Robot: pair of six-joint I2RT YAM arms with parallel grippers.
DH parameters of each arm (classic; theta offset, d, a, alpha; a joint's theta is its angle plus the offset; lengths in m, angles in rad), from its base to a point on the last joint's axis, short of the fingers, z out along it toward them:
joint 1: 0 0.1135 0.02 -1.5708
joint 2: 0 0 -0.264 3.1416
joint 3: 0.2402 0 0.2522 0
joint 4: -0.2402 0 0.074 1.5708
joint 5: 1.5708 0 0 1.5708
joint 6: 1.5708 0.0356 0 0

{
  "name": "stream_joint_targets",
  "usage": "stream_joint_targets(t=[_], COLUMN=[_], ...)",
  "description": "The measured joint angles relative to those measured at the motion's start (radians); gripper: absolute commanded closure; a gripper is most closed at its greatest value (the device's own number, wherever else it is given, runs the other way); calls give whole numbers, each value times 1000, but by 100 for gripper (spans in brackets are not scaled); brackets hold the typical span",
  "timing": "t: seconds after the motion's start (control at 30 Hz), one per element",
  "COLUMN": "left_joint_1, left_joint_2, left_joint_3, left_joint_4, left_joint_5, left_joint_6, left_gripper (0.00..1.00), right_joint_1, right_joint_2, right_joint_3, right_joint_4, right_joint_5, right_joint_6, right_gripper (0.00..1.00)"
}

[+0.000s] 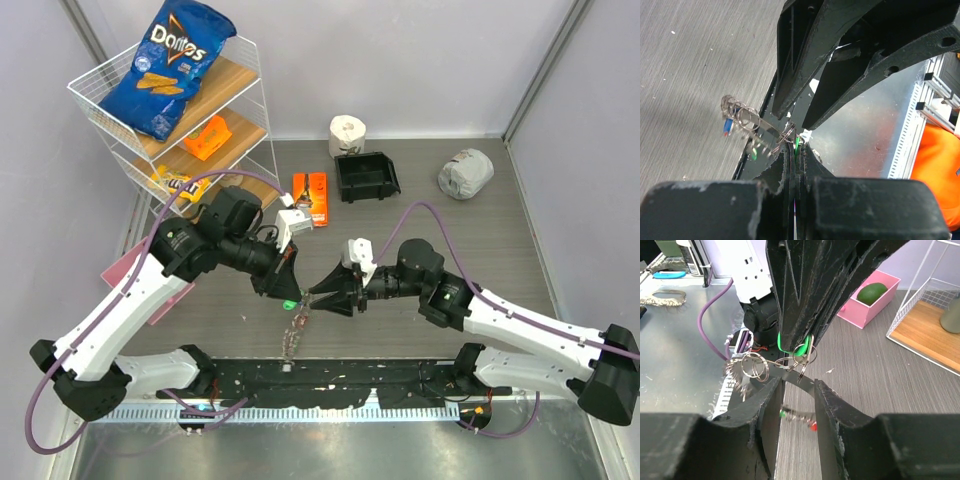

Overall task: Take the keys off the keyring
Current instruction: Remove the key from the keyring.

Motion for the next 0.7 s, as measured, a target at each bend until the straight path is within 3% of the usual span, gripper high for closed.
stream_joint_targets(t=[0.23, 0.47, 0.7], left_joint_1=[-4, -4, -4], left_joint_2=[-2, -2, -3], left_joint_3=[0, 0, 0], left_joint_4=[0, 0, -3], left_joint_5=[0, 0, -1], left_joint_6=[0, 3, 16], left_gripper=[100, 100, 100], right_joint_1=[4, 16, 16], right_joint_2=[29, 46, 48], right_joint_3=[7, 10, 11], right_joint_4=[30, 41, 45], right_joint_5=[-39, -46, -46], right_joint_6=[18, 27, 64], right_gripper=[69, 95, 95])
